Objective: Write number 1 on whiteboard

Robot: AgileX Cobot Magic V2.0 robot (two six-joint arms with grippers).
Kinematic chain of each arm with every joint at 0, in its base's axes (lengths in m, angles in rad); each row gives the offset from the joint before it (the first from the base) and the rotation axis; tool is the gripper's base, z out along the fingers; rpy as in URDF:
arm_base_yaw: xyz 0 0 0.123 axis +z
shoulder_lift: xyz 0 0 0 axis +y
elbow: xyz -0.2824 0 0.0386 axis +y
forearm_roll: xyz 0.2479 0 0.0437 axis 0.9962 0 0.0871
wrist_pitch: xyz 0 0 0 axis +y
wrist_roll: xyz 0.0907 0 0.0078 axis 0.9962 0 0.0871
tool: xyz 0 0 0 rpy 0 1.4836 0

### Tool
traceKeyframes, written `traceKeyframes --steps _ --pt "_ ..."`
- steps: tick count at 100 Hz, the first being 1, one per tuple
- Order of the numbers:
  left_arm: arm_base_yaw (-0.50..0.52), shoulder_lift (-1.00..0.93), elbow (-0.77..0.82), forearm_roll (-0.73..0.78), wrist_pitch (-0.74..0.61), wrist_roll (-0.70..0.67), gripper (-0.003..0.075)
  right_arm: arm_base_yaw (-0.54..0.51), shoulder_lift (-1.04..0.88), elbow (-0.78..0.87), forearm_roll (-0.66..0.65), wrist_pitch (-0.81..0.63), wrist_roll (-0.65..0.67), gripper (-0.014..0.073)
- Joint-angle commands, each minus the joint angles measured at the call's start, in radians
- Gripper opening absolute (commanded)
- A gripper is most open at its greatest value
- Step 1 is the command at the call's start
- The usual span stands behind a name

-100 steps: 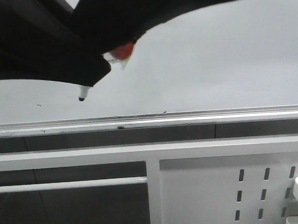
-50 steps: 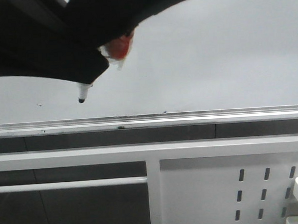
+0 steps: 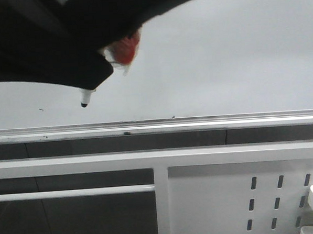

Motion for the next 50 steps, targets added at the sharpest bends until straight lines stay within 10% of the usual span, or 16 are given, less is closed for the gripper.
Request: traceKeyframes --steps 1,24,50 --pt "-0.009 -0.013 -0.030 0.024 -0.012 0.009 -0.0020 0.001 -0.015 -0.041 0.058 -0.037 0.013 0.0447" --pt "-0.009 -0.013 -0.030 0.022 0.032 0.009 -0.0020 0.001 -0.028 -0.041 0.111 -0.037 0.013 0.0453" --pt "-0.009 -0.013 -0.030 0.022 0.033 0.009 -0.0020 0.001 -0.030 -0.041 0.118 0.011 0.013 0.0258"
